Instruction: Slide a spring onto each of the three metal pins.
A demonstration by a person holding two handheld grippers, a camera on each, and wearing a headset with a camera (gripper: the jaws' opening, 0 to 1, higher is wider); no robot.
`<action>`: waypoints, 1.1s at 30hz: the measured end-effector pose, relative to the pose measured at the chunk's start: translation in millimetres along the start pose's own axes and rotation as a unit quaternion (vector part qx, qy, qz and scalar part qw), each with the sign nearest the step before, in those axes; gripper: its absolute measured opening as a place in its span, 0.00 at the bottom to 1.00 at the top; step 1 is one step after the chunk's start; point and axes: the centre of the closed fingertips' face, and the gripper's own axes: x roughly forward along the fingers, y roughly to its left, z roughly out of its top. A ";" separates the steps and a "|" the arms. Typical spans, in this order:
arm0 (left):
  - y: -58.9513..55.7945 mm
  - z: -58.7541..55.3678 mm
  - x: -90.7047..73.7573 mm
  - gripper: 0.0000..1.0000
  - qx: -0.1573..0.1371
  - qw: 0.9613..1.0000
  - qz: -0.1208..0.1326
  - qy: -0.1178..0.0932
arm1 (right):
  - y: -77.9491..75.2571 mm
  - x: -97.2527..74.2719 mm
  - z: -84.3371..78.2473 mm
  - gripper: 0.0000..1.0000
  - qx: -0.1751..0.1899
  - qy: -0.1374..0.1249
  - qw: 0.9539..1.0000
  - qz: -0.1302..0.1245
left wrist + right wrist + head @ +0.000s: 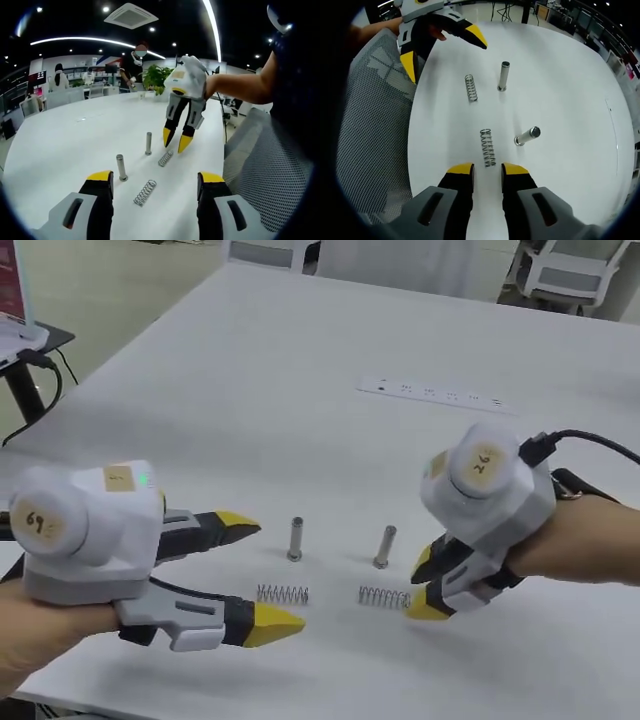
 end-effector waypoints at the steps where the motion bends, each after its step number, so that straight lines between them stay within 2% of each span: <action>1: -0.1 0.1 0.0 0.64 0.000 1.000 0.000 0.000 | 0.1 1.1 0.3 0.19 -0.002 0.001 1.000 0.001; 10: -0.5 -0.8 0.3 0.62 -0.001 1.000 -0.003 0.001 | -1.3 11.1 -0.5 0.16 -0.013 0.009 1.000 0.006; 24: -1.5 -2.2 1.1 0.60 -0.001 1.000 -0.005 0.003 | -2.4 15.9 -2.8 0.10 -0.028 0.020 0.999 0.001; 33: -3.6 -2.3 2.3 0.59 0.002 1.000 -0.011 0.005 | -3.3 12.9 0.1 0.08 -0.028 0.013 1.000 -0.003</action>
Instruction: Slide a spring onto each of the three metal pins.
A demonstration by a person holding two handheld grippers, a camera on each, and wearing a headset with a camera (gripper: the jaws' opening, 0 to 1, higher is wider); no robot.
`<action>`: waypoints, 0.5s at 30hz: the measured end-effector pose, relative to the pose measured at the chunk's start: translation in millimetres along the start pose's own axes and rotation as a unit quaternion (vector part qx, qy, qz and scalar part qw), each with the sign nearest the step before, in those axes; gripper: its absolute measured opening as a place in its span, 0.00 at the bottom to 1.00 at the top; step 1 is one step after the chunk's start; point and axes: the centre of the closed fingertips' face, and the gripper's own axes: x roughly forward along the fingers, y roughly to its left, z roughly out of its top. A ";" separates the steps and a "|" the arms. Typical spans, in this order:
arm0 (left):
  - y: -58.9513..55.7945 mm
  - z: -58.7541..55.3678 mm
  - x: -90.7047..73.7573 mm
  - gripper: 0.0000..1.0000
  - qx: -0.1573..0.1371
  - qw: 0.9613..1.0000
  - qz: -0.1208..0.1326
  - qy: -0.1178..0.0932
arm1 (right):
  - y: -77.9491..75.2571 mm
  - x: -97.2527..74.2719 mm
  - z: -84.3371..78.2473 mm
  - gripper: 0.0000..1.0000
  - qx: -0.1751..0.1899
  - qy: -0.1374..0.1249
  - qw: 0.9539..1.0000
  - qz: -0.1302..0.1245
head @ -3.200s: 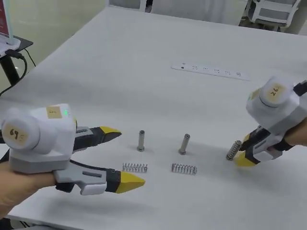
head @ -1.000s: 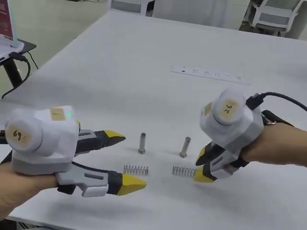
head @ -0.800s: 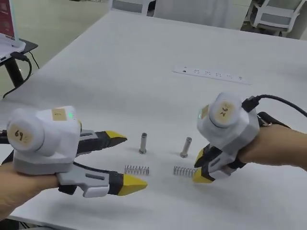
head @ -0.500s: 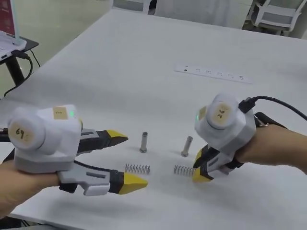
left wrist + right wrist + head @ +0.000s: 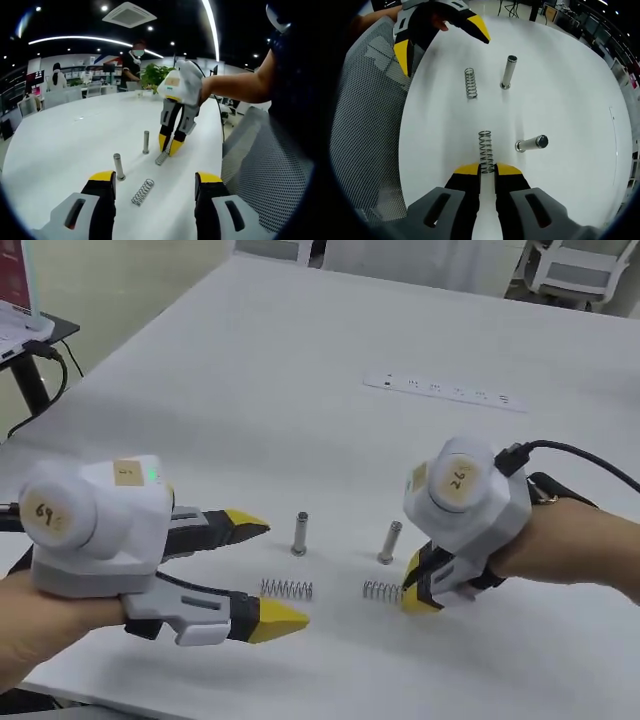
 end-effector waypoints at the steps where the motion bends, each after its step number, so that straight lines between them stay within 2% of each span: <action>1: -0.8 -0.1 0.2 0.59 0.002 1.000 -0.002 0.002 | 0.1 -1.7 1.2 0.08 0.002 -0.003 1.000 0.000; 15: -9.9 4.0 5.4 0.53 0.032 0.999 -0.037 0.022 | 4.9 -13.9 7.0 0.08 0.014 -0.014 1.000 -0.003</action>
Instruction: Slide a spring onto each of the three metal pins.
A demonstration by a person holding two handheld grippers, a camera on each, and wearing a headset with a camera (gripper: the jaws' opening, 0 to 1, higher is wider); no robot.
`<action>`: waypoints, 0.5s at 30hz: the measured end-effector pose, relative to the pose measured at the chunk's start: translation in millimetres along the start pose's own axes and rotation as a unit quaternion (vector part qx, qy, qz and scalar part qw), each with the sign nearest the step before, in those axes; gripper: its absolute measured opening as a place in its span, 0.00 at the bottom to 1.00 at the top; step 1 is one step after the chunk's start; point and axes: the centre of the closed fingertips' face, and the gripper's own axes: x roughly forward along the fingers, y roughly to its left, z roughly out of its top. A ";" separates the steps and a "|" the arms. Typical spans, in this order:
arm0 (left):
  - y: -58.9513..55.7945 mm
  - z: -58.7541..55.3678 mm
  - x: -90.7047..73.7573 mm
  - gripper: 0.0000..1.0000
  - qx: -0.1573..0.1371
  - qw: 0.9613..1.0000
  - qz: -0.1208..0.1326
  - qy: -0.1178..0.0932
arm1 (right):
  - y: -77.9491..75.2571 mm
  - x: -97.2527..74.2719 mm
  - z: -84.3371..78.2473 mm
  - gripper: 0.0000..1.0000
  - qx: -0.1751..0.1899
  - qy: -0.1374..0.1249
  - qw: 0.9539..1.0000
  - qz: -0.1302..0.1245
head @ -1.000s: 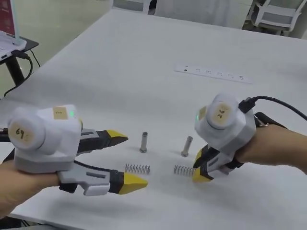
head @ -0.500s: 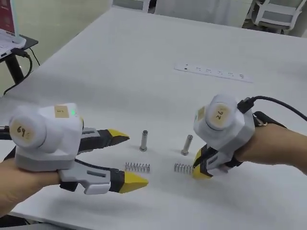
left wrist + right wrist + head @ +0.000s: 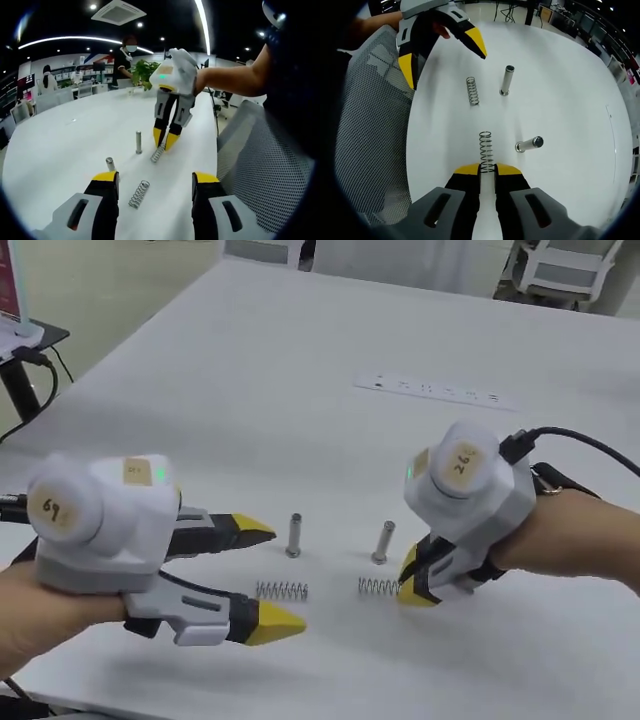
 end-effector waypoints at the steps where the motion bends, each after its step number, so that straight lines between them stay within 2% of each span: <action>1: -0.1 0.5 0.4 0.52 0.002 1.000 -0.002 0.001 | 1.1 -1.2 1.3 0.08 0.001 -0.003 1.000 0.001; 3: -0.8 1.7 2.1 0.51 0.008 1.000 -0.009 0.003 | 4.4 -4.9 5.0 0.08 0.004 -0.012 1.000 0.004; 15: -6.4 7.4 15.0 0.44 0.028 0.999 -0.040 0.014 | 14.1 -21.5 10.9 0.08 0.005 -0.024 1.000 -0.002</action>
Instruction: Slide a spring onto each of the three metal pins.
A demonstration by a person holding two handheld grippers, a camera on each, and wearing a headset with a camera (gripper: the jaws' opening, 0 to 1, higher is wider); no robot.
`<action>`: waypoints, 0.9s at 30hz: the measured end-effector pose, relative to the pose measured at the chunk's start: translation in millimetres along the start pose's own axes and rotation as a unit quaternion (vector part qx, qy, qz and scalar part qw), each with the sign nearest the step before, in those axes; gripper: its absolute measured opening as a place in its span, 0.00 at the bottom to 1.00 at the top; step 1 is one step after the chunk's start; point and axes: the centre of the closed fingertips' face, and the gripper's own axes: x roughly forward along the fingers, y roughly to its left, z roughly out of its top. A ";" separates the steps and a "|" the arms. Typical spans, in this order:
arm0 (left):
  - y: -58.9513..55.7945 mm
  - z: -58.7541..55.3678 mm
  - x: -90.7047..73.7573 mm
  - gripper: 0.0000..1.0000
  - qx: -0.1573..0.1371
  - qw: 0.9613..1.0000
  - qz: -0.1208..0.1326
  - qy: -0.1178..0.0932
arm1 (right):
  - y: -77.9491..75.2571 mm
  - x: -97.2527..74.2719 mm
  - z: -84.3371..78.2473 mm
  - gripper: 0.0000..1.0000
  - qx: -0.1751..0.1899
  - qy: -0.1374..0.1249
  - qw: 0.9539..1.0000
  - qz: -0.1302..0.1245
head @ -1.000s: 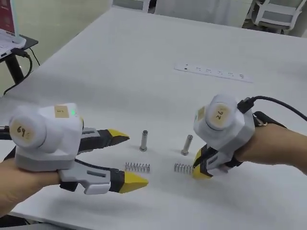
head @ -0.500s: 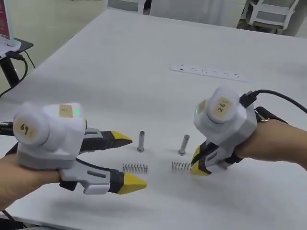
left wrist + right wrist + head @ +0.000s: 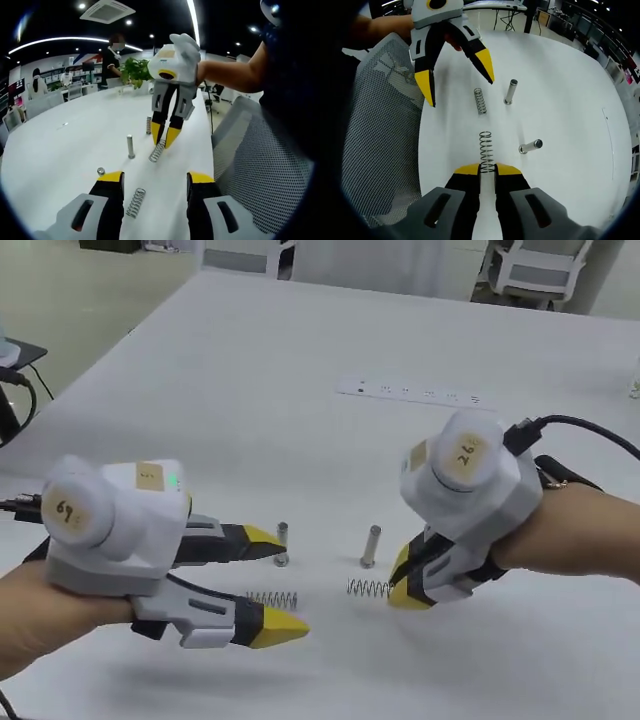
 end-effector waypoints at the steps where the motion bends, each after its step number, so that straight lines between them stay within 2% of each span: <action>1: 0.0 0.2 0.4 0.43 0.001 1.000 -0.001 0.001 | 0.4 -0.4 0.2 0.08 0.000 0.000 1.000 0.000; 6: -1.0 5.4 5.1 0.38 0.014 1.000 -0.015 0.004 | 6.0 -6.0 6.0 0.08 -0.007 -0.006 1.000 0.003; 17: -12.4 13.9 19.1 0.30 0.039 0.998 -0.048 0.015 | 15.3 -14.4 14.4 0.08 -0.014 -0.019 1.000 0.009; 27: -17.7 17.6 24.3 0.24 0.060 0.996 -0.063 0.018 | 20.0 -18.3 23.1 0.08 -0.026 -0.024 0.999 0.009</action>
